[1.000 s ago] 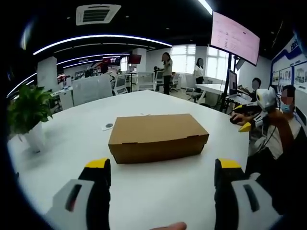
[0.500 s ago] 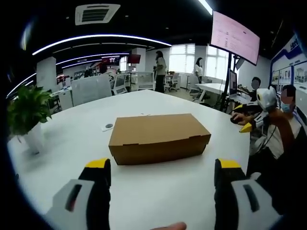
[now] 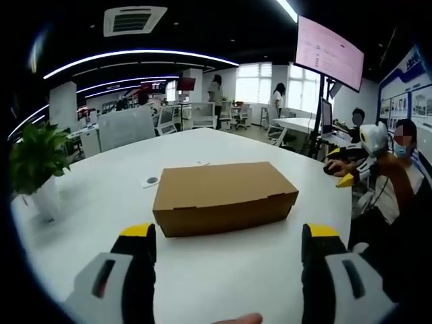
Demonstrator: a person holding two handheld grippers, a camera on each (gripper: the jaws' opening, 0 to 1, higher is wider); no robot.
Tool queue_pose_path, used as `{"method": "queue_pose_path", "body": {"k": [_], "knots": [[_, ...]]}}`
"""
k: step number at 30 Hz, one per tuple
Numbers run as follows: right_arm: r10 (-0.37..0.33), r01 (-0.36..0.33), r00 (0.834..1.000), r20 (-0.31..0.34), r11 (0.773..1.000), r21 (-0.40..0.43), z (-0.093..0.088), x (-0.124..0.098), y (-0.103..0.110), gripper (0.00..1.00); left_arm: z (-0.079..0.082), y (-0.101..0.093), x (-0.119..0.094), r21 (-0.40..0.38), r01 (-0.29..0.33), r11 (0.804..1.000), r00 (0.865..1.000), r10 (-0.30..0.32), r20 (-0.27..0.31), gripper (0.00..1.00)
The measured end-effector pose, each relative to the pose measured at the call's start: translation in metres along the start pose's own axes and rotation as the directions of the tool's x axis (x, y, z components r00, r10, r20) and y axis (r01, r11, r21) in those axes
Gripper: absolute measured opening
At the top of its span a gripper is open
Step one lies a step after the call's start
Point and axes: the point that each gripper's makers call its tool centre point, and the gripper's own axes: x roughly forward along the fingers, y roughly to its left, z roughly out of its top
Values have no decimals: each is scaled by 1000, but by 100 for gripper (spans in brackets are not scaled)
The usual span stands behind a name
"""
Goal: Operate the shoe box by opening the lid, removing the specified soft item, and placing it in the target area until the item is outside and the box remains undamaged.
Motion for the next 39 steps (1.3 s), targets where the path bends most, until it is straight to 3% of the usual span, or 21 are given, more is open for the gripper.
{"method": "queue_pose_path", "body": {"k": [14,27,39], "knots": [[11,-10,1000,-17,1000,13,1,12,-3,84,7,8,15,6,21,1000,1000,-21,10,91],[29,-28,999,-26,999,39,2,24,-1,83,5,13,34,6,38,999,999,-38,-9,91],[46,-44,998,-43,998,51,3,42,3,82,5,23,36,5,33,999,999,-33,-1,91]]}}
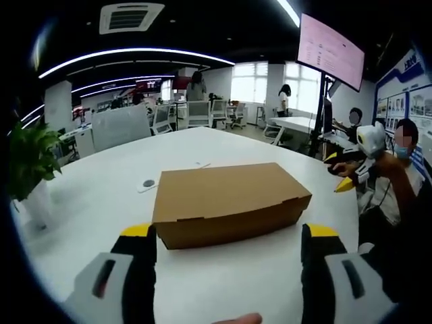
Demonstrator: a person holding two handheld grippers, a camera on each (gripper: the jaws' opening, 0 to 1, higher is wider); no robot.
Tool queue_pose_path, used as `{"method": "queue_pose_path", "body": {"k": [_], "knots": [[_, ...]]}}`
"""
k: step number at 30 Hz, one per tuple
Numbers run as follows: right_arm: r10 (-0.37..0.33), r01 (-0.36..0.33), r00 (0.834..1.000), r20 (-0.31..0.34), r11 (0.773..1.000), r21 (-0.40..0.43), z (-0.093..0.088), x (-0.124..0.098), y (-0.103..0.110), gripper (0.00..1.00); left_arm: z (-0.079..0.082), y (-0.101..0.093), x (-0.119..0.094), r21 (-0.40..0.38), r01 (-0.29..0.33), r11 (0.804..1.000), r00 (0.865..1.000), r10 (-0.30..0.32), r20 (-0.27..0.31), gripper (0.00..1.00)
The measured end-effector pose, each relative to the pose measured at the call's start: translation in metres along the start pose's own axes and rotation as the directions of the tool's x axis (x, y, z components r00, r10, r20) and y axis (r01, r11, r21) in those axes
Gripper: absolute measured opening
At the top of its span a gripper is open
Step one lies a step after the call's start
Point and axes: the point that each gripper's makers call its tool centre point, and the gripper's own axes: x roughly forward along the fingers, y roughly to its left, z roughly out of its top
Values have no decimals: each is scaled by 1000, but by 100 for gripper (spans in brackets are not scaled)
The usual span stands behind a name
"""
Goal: Operate the shoe box by opening the lid, removing the specified soft item, and placing it in the target area until the item is outside and the box remains undamaged.
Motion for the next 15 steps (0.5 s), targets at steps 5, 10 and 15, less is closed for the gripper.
{"method": "queue_pose_path", "body": {"k": [5,10,15], "knots": [[20,-21,999,36,999,30,7,8,5,81,5,3,-2,7,-6,1000,1000,6,11,91],[44,-47,998,43,996,77,13,19,8,80,8,7,-1,3,-8,1000,1000,8,21,91],[48,-51,998,50,996,70,22,23,9,80,7,12,0,-7,-11,1000,1000,11,25,91]]}}
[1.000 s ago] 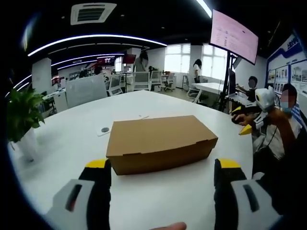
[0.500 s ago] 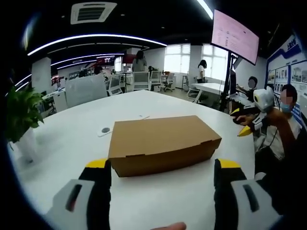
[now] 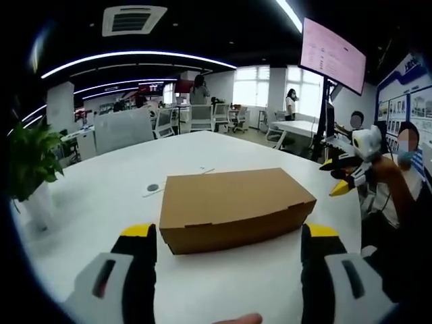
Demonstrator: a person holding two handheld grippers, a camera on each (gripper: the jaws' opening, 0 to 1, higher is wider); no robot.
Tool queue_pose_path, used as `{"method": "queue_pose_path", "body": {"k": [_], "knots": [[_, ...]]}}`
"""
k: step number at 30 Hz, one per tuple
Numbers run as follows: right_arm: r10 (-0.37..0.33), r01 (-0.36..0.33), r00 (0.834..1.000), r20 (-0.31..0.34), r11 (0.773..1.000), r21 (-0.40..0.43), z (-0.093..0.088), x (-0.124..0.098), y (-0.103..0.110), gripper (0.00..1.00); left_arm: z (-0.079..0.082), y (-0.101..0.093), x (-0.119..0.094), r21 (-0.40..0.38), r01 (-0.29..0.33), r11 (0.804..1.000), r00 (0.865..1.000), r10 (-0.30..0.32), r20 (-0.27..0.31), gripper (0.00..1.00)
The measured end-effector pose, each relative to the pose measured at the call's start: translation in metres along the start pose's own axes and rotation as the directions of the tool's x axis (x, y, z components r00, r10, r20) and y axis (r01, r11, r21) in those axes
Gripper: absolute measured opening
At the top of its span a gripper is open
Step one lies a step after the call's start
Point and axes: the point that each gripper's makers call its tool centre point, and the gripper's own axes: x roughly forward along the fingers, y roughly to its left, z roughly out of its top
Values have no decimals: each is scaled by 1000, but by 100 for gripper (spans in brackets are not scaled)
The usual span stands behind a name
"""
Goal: Operate the shoe box by opening the lid, removing the specified soft item, and placing it in the target area until the item is outside and the box remains undamaged.
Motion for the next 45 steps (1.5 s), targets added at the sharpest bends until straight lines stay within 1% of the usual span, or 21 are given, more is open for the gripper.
{"method": "queue_pose_path", "body": {"k": [6,13,18,21,27,31,32,33,34,36,38,40,41,42,45], "knots": [[6,-6,1000,-4,1000,0,5,7,2,80,-3,6,4,-8,1,1000,1000,-1,-2,91],[29,-29,999,29,1000,4,14,13,7,81,-3,6,6,-2,1,1000,1000,-1,-9,91],[23,-23,1000,-1,1000,-7,10,17,5,82,-1,5,6,1,1,1000,1000,-1,-5,91],[24,-24,1000,-4,1000,-2,9,18,5,85,-2,6,5,0,-2,1000,1000,2,-8,91],[93,-93,996,-9,996,-7,11,22,19,82,-5,8,7,1,-9,1000,1000,9,-20,91],[97,-97,995,-29,995,9,8,27,17,82,-4,7,7,4,-7,1000,1000,7,-18,91],[97,-97,995,-26,995,10,9,27,17,82,-3,7,7,8,-6,1000,1000,6,-18,91],[97,-97,995,-5,995,7,12,27,16,81,-3,7,6,14,-6,1000,1000,7,-20,91],[107,-108,994,38,994,14,19,29,18,81,-2,7,5,21,-9,1000,1000,9,-21,91],[115,-117,993,34,991,58,20,30,17,79,0,7,1,28,-14,1000,1000,15,-11,91],[119,-121,992,33,990,70,20,32,16,78,0,4,-1,29,-10,1000,1000,11,-10,91],[125,-128,992,33,986,110,19,34,17,78,0,2,-4,32,-11,999,1000,11,-8,90],[131,-136,990,42,982,134,20,35,17,77,0,1,-5,34,-11,999,1000,12,-7,90],[144,-153,987,66,975,159,24,37,18,77,0,1,-5,33,-12,999,1000,12,-6,90],[148,-161,986,78,964,210,27,42,16,75,0,1,-5,36,-12,999,1000,12,-4,90]]}}
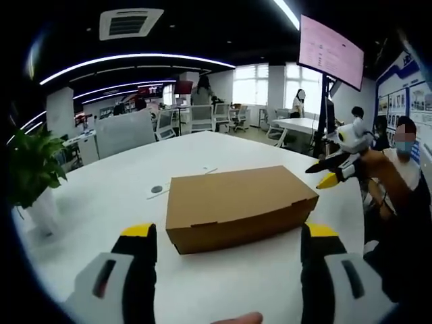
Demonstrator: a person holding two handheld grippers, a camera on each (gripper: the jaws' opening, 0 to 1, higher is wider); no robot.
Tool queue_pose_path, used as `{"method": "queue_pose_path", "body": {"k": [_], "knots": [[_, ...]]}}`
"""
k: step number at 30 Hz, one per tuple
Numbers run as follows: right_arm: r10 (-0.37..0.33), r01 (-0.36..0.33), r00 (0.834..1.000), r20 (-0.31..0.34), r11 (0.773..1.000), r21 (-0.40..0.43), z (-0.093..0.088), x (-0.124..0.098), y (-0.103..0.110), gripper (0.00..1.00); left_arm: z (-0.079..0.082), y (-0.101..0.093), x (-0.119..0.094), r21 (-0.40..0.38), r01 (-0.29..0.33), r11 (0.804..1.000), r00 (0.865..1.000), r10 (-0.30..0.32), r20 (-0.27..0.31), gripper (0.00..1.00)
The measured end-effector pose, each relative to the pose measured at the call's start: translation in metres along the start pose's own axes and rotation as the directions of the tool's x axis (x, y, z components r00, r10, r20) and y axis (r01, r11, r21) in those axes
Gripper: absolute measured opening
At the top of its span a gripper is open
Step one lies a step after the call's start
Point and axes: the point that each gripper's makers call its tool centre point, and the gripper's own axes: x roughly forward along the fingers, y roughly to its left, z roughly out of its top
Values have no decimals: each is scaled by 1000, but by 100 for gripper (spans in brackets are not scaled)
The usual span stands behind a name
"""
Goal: Operate the shoe box by opening the lid, removing the specified soft item, and placing it in the target area until the item is outside and the box remains undamaged.
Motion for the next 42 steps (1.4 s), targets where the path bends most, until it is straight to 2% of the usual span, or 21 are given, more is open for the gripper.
{"method": "queue_pose_path", "body": {"k": [4,10,15,18,22,33,42], "knots": [[12,-11,1000,-5,1000,23,-2,6,1,75,-1,1,2,-5,0,1000,1000,0,3,90],[15,-23,998,53,989,143,2,9,-7,74,-2,2,0,-26,-3,1000,1000,3,12,89],[21,-31,998,63,985,168,6,16,-9,72,-4,8,-5,-35,-22,999,1000,22,12,89],[44,-60,996,77,975,215,7,24,-5,71,-5,12,-6,-42,-30,999,999,31,11,89],[51,-65,996,68,970,235,4,29,-4,69,-6,12,-8,-45,-32,998,999,33,16,89],[6,-21,998,57,962,274,-4,36,-12,64,-10,13,-13,-35,-41,999,999,41,9,89],[10,-36,997,79,944,328,-7,37,-13,68,-8,12,-15,-37,-40,999,999,41,18,89]]}}
